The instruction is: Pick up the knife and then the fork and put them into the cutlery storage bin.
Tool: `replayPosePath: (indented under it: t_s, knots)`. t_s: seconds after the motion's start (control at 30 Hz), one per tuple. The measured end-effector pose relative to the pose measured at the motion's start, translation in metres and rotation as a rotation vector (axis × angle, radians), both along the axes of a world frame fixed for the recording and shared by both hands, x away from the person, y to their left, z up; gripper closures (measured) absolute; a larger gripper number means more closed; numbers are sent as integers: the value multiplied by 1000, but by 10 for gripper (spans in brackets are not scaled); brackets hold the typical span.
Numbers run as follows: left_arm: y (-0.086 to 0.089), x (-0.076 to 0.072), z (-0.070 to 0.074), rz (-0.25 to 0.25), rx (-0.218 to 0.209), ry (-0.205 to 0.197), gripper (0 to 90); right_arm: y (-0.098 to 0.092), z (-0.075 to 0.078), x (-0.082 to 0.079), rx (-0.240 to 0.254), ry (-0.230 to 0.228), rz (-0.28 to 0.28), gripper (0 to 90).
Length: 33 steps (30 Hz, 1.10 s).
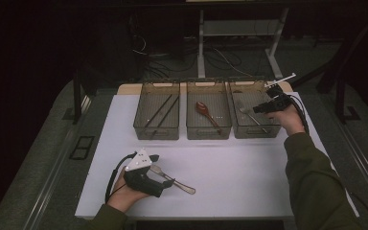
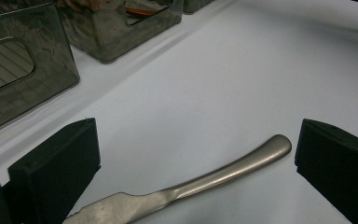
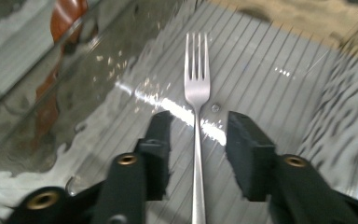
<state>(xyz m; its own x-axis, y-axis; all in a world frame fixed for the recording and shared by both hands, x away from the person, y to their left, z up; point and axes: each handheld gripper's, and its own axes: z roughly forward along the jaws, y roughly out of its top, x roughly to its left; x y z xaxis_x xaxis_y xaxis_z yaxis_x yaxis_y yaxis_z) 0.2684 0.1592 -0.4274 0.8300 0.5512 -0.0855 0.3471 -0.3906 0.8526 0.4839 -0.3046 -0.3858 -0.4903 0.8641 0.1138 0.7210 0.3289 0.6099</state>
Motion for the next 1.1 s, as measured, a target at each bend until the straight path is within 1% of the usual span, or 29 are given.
replayPosePath:
  t_s: [0.03,0.07,0.1,0.13,0.17,0.2,0.23,0.3,0.37,0.4,0.43,0.47,0.5,0.53,0.57,0.6,0.63,0.67,0.7,0.73,0.77,0.83,0.9,0.97,1.0,1.03,1.1]
  knots:
    - [0,0,0,0,0,0,0,0,0,0,0,0,0,580]
    - [0,0,0,1,0,-1,0,-1,2,-1,5,-11,-5,553]
    - [0,0,0,1,0,-1,0,-3,8,-5,25,-38,-8,494]
    - [1,0,0,1,-1,-2,0,-3,8,-5,25,-38,-8,494]
    - [1,0,0,1,-2,-3,0,-4,15,-11,40,-67,-4,449]
    - [1,0,0,0,-1,-3,0,-5,19,-15,52,-80,6,432]
    - [1,0,0,-1,1,-4,0,-5,19,-15,52,-80,6,432]
    - [2,1,0,-5,21,-6,0,-6,26,-26,80,-100,20,400]
    - [3,1,0,-12,33,1,19,-6,30,-38,106,-124,48,380]
    - [3,1,0,-16,36,2,65,-5,33,-52,119,-149,64,366]
    - [3,1,0,-21,42,2,65,-5,33,-52,119,-149,64,366]
    - [3,1,0,-24,49,0,95,-5,33,-58,128,-157,72,359]
    - [3,1,1,-33,51,4,175,-3,34,-70,135,-177,92,346]
    - [3,0,1,-46,53,8,175,-3,34,-70,135,-177,92,346]
    - [3,0,1,-59,57,11,227,-2,35,-77,141,-188,102,339]
    - [3,0,2,-77,61,23,386,1,35,-90,147,-208,123,330]
    - [4,0,1,-106,72,40,386,1,35,-90,147,-208,123,330]
    - [3,-1,0,-122,86,50,482,2,35,-98,155,-214,132,327]
    - [2,0,-1,-141,113,61,545,4,34,-104,163,-220,140,320]
    - [0,0,-3,-164,134,77,656,6,33,-111,167,-224,150,309]
    - [-2,1,-5,-180,149,92,726,9,30,-120,168,-239,161,302]
    - [-6,2,-9,-215,167,115,836,13,25,-132,175,-249,181,291]
    - [-10,2,-12,-231,198,125,885,17,19,-142,179,-255,197,280]
    - [-13,3,-15,-244,216,129,886,22,12,-151,177,-254,210,259]
    - [-15,3,-16,-246,224,120,886,27,6,-157,167,-249,224,229]
    - [-16,3,-17,-247,239,114,886,27,6,-157,167,-249,224,229]
    - [-19,4,-18,-245,246,113,886,31,1,-165,156,-258,231,210]
